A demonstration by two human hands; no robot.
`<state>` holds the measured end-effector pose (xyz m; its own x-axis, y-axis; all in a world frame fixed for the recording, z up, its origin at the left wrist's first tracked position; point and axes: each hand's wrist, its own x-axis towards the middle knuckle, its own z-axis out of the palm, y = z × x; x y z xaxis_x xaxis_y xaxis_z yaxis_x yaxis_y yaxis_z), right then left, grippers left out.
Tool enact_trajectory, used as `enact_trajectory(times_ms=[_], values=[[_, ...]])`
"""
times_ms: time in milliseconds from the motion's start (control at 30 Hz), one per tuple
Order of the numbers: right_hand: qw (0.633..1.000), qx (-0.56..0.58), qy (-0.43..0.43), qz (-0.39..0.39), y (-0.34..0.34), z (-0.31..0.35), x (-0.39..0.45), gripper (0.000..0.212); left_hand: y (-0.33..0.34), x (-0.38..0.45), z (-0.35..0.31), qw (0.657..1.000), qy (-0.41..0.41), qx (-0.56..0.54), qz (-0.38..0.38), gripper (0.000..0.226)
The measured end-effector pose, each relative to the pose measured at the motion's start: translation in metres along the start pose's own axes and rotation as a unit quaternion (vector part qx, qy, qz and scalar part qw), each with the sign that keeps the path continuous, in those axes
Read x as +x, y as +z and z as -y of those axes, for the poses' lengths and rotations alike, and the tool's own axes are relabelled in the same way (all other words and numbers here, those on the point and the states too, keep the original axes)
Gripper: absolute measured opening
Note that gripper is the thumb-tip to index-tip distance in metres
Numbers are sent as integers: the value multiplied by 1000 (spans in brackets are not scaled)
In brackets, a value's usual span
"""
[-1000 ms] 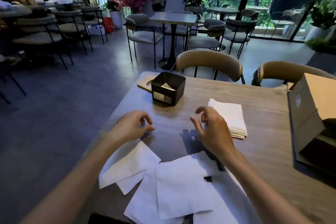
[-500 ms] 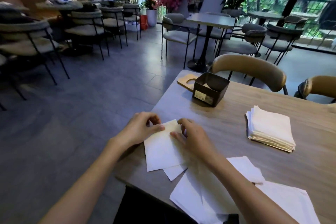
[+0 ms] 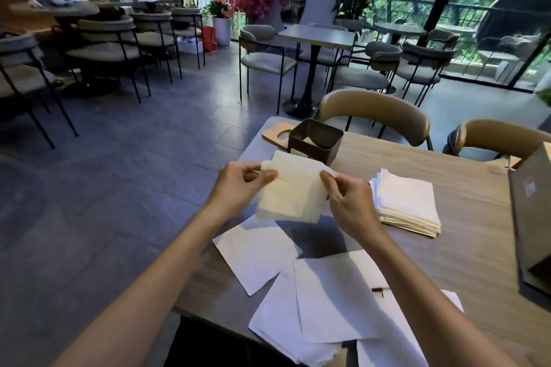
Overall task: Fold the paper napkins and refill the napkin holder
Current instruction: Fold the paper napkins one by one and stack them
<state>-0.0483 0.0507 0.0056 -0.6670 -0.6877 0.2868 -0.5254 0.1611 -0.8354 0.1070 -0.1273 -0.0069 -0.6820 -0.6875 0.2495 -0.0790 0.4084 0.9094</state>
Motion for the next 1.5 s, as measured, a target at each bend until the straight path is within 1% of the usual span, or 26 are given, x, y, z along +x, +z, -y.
enact_trajectory(times_ms=[100,200,300,400,467,533,633,667,733,800,833,867,900,967,1000,1033,1100,1167,1200,1233,1267,1333,1367,1400,1433,1500], values=[[998,30,25,-43,-17,-8,3,18,26,15,-14,998,-3,-54,18,20],[995,50,69,-61,-35,-16,6,26,49,28,-28,994,-15,-104,37,18],[991,55,91,-75,-52,-26,5,23,66,38,-40,988,-34,-140,62,16],[988,57,103,-99,-70,-32,5,20,79,40,-46,986,-45,-133,90,17],[989,42,98,-102,-79,-38,3,21,86,39,-45,985,-65,-131,89,20],[991,22,86,-103,-86,-43,-1,20,89,37,-39,989,-86,-96,72,22],[991,15,81,-105,-91,-51,-4,20,88,35,-21,994,-80,36,63,24],[991,14,79,-106,-90,-53,-3,19,88,33,-17,992,-77,83,64,27],[992,22,70,-105,-85,-53,0,17,91,31,-14,985,-66,150,60,39],[992,58,56,-97,-79,-50,2,15,98,31,-17,981,-47,178,67,53],[992,70,45,-95,-77,-49,2,15,102,31,-21,981,-45,169,83,60],[992,77,35,-95,-75,-48,3,15,107,32,-26,984,-52,135,103,64],[991,87,28,-96,-75,-47,4,15,111,34,-33,987,-67,84,121,64],[988,117,24,-98,-78,-45,5,13,121,39,-46,984,-94,-9,148,49],[987,129,22,-98,-83,-44,6,12,128,43,-50,981,-103,-33,159,40],[985,140,20,-97,-88,-43,7,11,135,48,-55,978,-114,-51,170,36],[981,165,27,-99,-102,-42,9,9,150,56,-64,964,-159,-97,191,41],[977,176,39,-112,-119,-43,13,9,168,61,-72,942,-202,-154,219,42],[977,175,46,-117,-128,-46,15,8,177,63,-75,938,-202,-173,224,40],[976,172,57,-121,-137,-49,16,8,187,64,-78,941,-187,-184,216,35],[975,168,69,-125,-145,-53,17,7,196,65,-79,949,-163,-186,194,28],[975,144,92,-141,-160,-66,15,5,211,67,-78,974,-109,-140,140,14],[976,120,102,-151,-165,-74,14,7,217,68,-77,983,-87,-101,125,16],[976,94,115,-160,-169,-83,12,8,221,69,-74,988,-73,-62,120,23],[975,72,129,-166,-171,-92,11,8,225,70,-70,989,-72,-30,122,30],[973,33,155,-169,-173,-108,8,10,232,73,-61,988,-79,0,130,32]])
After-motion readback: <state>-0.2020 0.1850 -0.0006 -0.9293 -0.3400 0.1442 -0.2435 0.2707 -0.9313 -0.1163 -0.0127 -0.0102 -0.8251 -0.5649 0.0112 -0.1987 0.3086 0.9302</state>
